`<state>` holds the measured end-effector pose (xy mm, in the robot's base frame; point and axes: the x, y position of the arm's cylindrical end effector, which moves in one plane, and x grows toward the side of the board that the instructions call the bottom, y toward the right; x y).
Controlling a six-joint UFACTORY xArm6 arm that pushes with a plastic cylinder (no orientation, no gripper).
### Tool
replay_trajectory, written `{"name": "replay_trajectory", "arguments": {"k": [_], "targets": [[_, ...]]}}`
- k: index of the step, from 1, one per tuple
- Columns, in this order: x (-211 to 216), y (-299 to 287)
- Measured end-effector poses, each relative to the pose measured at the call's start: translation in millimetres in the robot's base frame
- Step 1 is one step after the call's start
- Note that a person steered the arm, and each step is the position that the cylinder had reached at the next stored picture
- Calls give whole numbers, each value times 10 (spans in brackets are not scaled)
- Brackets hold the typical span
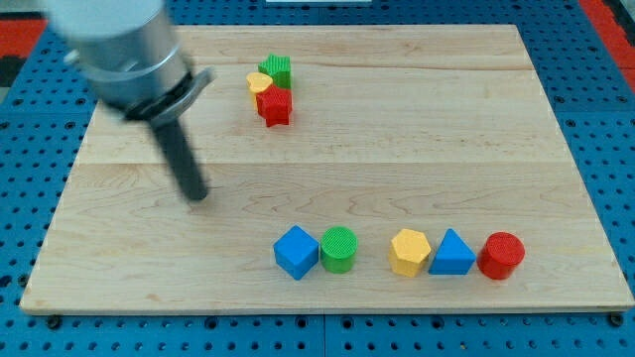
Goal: Move red star away from the yellow heart
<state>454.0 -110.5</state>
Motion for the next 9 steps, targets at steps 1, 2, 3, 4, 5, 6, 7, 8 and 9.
{"name": "replay_trajectory", "arguments": {"k": [1, 2, 3, 4, 5, 6, 7, 8, 9], "targets": [[-849, 1077], [-1258, 976], [-816, -6], [-479, -666], [-362, -631], [-617, -641], [-218, -300], [236, -23], [567, -12]]}}
